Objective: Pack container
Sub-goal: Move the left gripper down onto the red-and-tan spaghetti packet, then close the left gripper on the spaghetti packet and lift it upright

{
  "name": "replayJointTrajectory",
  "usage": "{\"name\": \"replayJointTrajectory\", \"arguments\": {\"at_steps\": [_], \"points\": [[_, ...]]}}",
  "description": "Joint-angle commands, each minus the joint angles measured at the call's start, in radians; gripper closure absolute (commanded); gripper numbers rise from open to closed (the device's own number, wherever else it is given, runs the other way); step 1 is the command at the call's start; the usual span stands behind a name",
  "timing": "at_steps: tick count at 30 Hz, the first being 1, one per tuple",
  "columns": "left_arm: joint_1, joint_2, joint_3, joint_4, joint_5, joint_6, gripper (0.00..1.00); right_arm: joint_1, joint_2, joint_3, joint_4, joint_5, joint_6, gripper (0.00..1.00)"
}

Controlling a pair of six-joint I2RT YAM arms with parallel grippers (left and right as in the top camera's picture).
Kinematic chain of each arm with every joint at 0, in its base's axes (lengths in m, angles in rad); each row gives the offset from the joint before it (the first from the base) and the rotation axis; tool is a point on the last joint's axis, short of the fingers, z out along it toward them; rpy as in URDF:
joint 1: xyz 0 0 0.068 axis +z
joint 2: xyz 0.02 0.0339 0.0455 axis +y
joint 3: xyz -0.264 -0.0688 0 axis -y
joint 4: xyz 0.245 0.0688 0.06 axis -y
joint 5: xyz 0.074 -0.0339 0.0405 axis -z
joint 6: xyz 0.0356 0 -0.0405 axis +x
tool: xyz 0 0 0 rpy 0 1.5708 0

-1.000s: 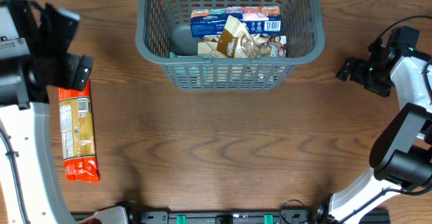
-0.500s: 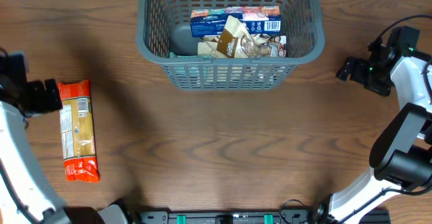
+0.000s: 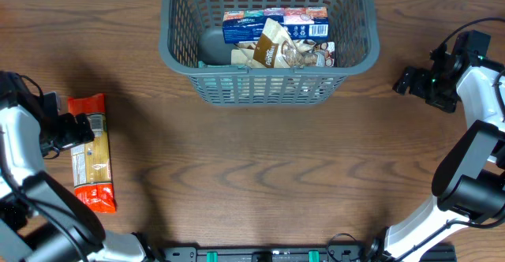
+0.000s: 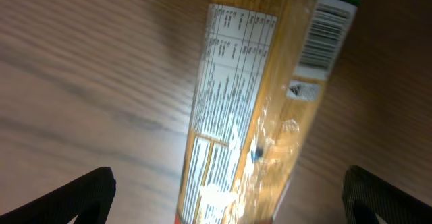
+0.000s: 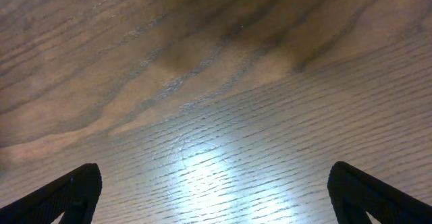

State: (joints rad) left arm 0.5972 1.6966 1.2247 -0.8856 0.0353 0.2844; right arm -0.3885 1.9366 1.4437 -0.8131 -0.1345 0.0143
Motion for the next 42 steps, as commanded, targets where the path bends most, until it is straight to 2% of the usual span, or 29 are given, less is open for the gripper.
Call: {"name": "replayJointTrajectory", "arguments": {"at_steps": [1,11,28,42], "points": [[-0.011,0.056,0.002,0.002,0.011,0.003,0.01,-0.001,0.001,-0.007,0.002,-0.005,-0.011,0.01],[-0.126,0.114,0.002,0.051,-0.003,0.032,0.01,-0.001,0.001,-0.007,0.004,-0.005,-0.012,0.01],[-0.131,0.114,-0.008,0.047,-0.081,0.009,0.01,-0.001,0.001,-0.007,0.006,-0.004,-0.012,0.01],[-0.131,0.114,-0.2,0.237,-0.073,0.009,0.01,-0.001,0.001,-0.007,-0.003,-0.004,-0.012,0.01]]}}
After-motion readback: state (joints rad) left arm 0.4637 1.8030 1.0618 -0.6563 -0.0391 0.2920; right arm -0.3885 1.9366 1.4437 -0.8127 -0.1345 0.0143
